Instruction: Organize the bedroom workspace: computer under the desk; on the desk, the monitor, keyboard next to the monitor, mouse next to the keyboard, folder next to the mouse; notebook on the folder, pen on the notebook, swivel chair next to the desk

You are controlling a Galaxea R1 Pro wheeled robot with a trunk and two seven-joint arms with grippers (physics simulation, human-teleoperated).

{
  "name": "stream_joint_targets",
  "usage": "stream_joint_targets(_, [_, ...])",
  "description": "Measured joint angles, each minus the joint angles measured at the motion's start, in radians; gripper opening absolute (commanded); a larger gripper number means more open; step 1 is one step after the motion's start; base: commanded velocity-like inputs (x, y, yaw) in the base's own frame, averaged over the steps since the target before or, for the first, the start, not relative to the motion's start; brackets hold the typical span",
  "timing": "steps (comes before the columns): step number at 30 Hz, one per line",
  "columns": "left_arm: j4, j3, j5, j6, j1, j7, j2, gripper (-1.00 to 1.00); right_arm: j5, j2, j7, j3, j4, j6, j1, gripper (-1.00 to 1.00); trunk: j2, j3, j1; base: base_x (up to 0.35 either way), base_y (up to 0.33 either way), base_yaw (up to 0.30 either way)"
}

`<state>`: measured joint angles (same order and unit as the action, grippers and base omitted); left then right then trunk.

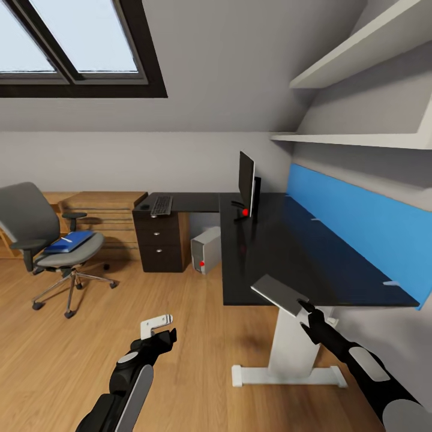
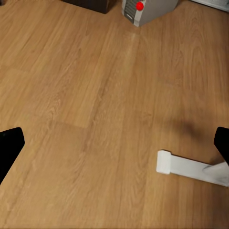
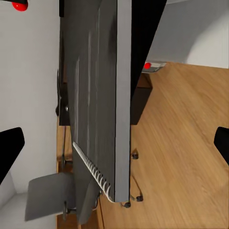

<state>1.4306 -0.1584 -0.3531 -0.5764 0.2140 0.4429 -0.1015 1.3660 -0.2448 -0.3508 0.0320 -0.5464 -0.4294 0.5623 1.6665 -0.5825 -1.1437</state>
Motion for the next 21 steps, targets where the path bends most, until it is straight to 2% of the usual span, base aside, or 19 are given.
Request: stream_joint_targets(21, [-0.001,0.000,-0.001,0.000,0.000,-0.002,0.002,1.00,0.000,0.001,0.000,0.000,0.000,0.000,0.000,1.00,0.000,0.000,0.000,0.055,0.022,0.000])
